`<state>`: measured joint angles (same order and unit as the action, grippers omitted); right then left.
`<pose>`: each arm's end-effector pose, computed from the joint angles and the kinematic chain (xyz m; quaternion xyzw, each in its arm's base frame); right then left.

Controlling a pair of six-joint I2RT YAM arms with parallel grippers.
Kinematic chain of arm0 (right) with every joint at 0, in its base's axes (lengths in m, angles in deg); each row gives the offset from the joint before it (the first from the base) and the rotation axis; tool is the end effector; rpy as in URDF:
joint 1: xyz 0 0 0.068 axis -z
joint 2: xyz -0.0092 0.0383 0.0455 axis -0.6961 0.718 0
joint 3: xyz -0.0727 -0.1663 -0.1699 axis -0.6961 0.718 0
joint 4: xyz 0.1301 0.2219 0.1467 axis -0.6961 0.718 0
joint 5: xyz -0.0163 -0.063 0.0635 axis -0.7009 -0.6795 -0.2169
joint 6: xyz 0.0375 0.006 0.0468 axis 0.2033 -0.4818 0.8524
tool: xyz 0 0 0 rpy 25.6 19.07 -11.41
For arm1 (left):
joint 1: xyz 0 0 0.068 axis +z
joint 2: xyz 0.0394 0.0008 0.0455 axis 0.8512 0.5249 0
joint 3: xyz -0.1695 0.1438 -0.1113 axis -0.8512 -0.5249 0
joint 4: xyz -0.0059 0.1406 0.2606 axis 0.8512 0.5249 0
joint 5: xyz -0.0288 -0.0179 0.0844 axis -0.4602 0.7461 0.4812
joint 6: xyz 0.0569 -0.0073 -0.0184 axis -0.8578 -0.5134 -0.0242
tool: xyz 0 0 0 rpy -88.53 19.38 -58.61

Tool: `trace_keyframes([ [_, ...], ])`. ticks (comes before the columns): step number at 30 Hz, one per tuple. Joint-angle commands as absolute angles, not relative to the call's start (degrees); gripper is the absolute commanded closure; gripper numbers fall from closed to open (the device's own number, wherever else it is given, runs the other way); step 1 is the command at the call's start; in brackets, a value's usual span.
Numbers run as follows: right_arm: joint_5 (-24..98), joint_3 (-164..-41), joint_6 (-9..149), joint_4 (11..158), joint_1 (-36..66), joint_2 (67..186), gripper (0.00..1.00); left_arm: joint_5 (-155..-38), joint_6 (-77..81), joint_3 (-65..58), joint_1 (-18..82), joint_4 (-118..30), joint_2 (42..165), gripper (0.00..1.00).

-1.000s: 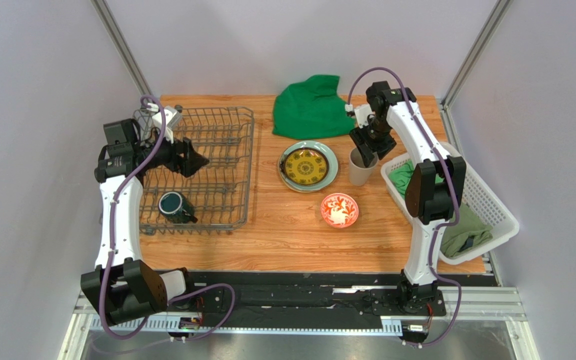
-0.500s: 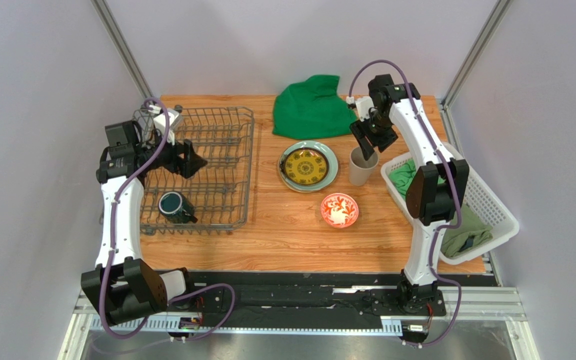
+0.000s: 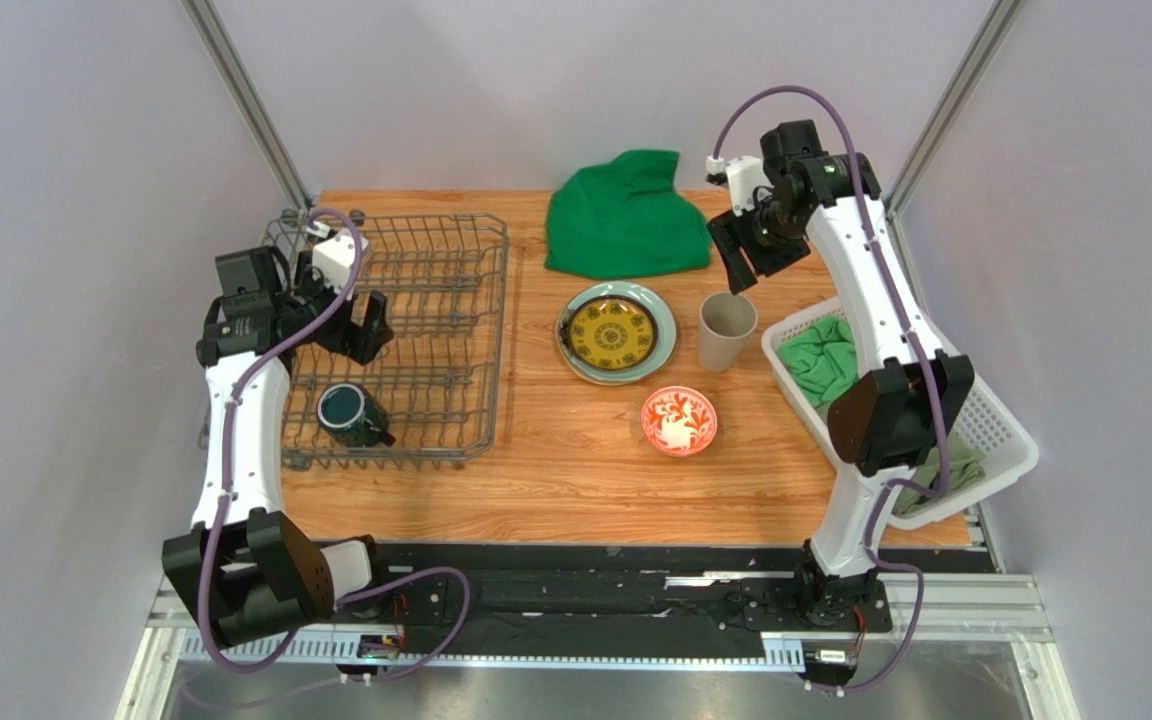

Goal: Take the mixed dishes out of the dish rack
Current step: Pick up the cup from the dish rack.

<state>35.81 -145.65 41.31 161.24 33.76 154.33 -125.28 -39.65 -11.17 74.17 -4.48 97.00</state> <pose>0.4029 0.0788 0.3377 -0.2825 0.9374 0.0369 0.2004 0.2980 0.0567 0.2982 0.2355 0.8453 -0.1165 0.4651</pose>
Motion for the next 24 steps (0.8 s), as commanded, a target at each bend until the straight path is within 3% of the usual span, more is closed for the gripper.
trace_keyframes([
  [1,39.28,-145.46,42.42,163.39,33.92,148.08,0.38,-120.33,-49.80,-11.37,74.25,-0.23,96.06,0.05],
  [9,44.90,-137.91,42.95,158.98,33.83,143.23,0.35,-122.25,-71.75,-16.46,74.25,6.17,89.56,0.04],
  [24,48.33,-128.32,42.24,154.33,31.81,138.31,0.33,-122.17,-110.51,-22.17,74.16,15.50,89.73,0.09],
])
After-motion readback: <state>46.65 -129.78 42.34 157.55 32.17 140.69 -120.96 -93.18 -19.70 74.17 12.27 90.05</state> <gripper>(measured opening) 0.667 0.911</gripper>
